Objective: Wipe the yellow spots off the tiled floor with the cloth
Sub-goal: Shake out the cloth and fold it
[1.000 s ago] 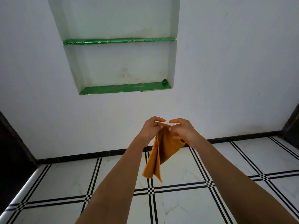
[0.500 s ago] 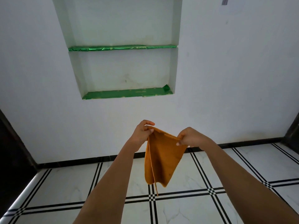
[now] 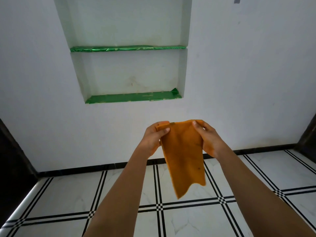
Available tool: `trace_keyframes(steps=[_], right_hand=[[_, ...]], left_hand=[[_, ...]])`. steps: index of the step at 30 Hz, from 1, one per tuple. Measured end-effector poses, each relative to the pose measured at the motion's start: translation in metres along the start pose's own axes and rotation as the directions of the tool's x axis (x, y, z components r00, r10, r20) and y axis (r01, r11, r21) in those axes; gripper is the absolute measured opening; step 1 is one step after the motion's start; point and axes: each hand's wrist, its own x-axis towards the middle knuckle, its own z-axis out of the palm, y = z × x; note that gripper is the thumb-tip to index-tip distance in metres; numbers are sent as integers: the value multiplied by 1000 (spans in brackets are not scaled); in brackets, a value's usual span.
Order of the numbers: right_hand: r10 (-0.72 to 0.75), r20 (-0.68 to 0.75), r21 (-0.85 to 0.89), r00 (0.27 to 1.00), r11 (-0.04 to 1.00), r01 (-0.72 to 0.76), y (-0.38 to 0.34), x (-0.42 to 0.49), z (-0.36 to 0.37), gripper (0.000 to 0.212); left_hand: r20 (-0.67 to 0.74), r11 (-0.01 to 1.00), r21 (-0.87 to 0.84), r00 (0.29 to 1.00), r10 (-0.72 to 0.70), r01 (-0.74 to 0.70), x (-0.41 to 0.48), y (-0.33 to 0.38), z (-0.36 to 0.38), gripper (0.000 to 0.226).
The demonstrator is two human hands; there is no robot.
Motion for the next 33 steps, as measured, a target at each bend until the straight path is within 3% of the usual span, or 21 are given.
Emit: trace_keyframes(steps=[3, 8, 11, 16, 19, 21, 23, 26, 29, 33], right_hand=[[46, 83, 16, 995, 999, -47, 17, -3, -1, 68], [85, 203, 171, 976, 978, -121, 52, -5, 2, 81], [115, 276, 60, 954, 989, -136, 63, -6, 13, 71], [161, 271, -76, 949, 986, -145, 59, -7, 20, 58], [162, 342, 7, 926, 985, -175, 48, -6, 11, 64], [149, 328, 83, 933, 979, -186, 38, -4, 4, 65], [130, 295, 50, 947, 987, -151, 26, -3, -2, 63], [123, 286, -47, 950, 992, -115, 12, -2, -6, 53], [132, 287, -30, 949, 991, -129, 1, -2, -4, 46], [132, 253, 30, 958, 989, -144, -5, 3, 2, 49]], left_hand=[[54, 995, 79, 997, 51, -55, 6, 19, 15, 24], [77, 975, 211, 996, 55, -70, 14, 32, 27, 24], [28, 987, 155, 999, 37, -41, 18, 34, 27, 29], [-134, 998, 55, 991, 22, -15, 29, 32, 16, 21], [-294, 999, 0, 955, -44, 47, 39, 27, 6, 25], [-339, 993, -52, 933, -119, 107, 43, 21, 0, 26], [-346, 974, -142, 913, -217, 178, 44, 13, -5, 28], [-169, 886, -317, 899, -404, 339, 33, 2, -8, 48], [82, 790, -303, 840, -536, 533, 23, -22, -11, 81], [302, 699, -366, 789, -535, 614, 13, -49, -10, 86]])
